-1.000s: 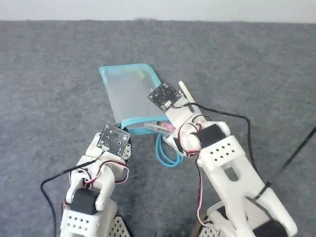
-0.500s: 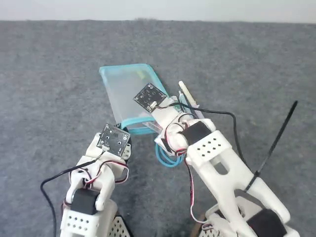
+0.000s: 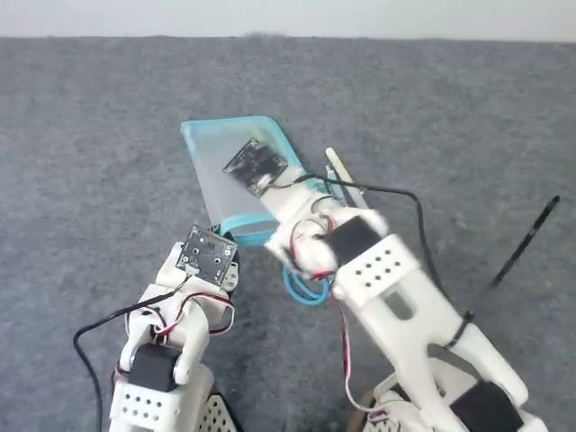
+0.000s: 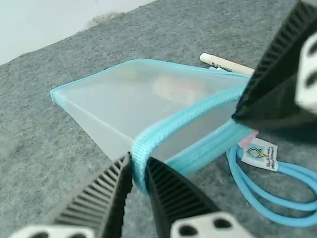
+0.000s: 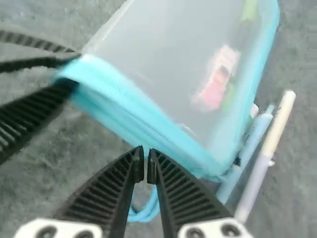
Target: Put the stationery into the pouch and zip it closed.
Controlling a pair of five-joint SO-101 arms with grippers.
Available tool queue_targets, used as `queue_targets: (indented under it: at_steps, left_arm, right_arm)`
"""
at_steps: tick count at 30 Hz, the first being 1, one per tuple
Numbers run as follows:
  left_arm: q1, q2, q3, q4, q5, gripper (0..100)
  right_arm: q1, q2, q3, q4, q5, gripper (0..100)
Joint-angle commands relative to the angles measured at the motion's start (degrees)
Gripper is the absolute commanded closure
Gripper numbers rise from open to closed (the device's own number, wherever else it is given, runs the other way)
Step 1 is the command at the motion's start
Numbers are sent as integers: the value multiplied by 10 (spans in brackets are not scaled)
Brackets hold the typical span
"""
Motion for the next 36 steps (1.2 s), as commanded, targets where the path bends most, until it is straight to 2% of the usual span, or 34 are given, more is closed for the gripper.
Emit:
queue_targets:
  at_steps: [1,6,10,22,36]
  left_arm:
    - [-31,-12,-5,-4,8,988]
    - [-127,-12,-7,-47,54,988]
    - [-131,-12,-6,-48,53,988]
    - [-131,-11,-5,-40,53,988]
    - [-132,-11,-4,-42,53,988]
  right_arm:
    - [73,-66,-41,63,-25,993]
    - [168,-64,-15,148,-33,993]
    - [208,-24,11,158,-33,992]
    - [210,156,11,86,-33,992]
    - [211,171,7,90,-33,992]
